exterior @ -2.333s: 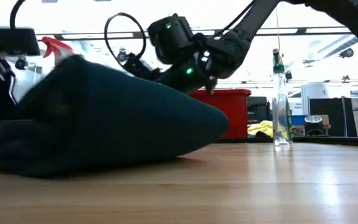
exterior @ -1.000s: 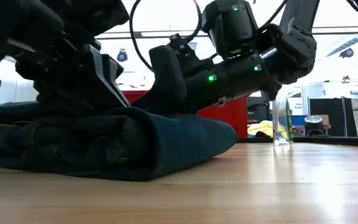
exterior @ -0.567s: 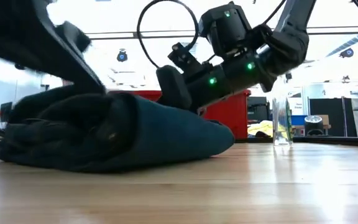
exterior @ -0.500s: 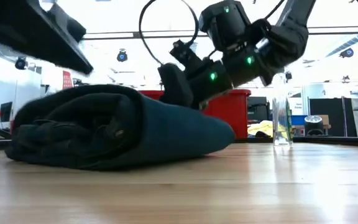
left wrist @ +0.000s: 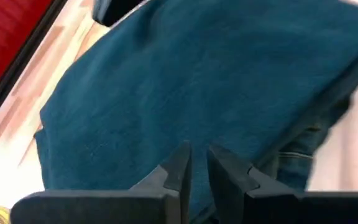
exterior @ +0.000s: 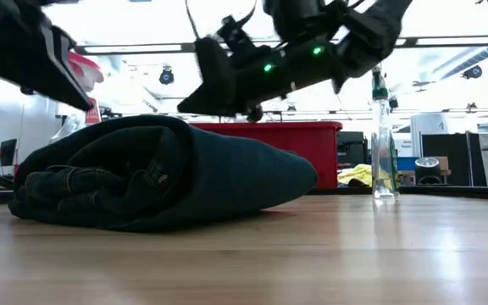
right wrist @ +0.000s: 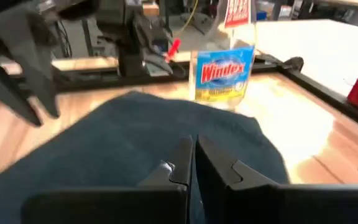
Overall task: Fold Laundry from Bin
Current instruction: Fold the blue pants
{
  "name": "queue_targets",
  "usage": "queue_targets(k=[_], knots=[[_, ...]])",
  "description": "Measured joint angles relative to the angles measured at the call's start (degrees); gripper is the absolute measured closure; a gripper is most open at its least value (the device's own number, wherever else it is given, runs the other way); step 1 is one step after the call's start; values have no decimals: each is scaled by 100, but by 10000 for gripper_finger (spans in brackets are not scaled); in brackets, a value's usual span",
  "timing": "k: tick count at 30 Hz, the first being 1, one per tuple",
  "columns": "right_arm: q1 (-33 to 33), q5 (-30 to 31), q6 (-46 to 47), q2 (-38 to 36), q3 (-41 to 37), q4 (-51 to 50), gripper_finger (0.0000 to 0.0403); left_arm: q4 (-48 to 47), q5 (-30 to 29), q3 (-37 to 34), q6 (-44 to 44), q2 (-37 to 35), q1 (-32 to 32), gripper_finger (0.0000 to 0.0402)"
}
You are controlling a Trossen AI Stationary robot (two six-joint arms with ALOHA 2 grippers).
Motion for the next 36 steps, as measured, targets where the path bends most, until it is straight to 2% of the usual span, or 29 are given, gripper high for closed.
queue_targets(k=[6, 9, 13, 17, 20, 29, 32, 36], knots=[[-221, -318, -22, 986, 1070, -20, 390, 240, 210, -715, -618, -8, 51, 365], [-363, -328, 149, 1384, 1482, -487, 391, 467, 492, -1131, -1061, -18, 57, 365], [-573, -387, 498, 1551, 1644, -919, 391, 1089, 663, -1657, -1439, -20, 44, 365], [-698, -449, 623, 1477, 1479, -1033, 391, 1687, 657, -1984, -1484, -24, 46, 365], [-714, -357, 525, 1240, 1292, -1149, 391, 1743, 654, -2007, -1484, -24, 46, 365], [-559, -172, -7, 60, 601, -1368, 391, 1651, 904, -1311, -812, -13, 31, 365], [-255, -265, -88, -316, 96, -1054, 391, 1575, 849, -991, -541, -11, 31, 365], [245, -586, -134, -461, -701, 53, 391, 1585, 599, -669, -154, -11, 22, 365]])
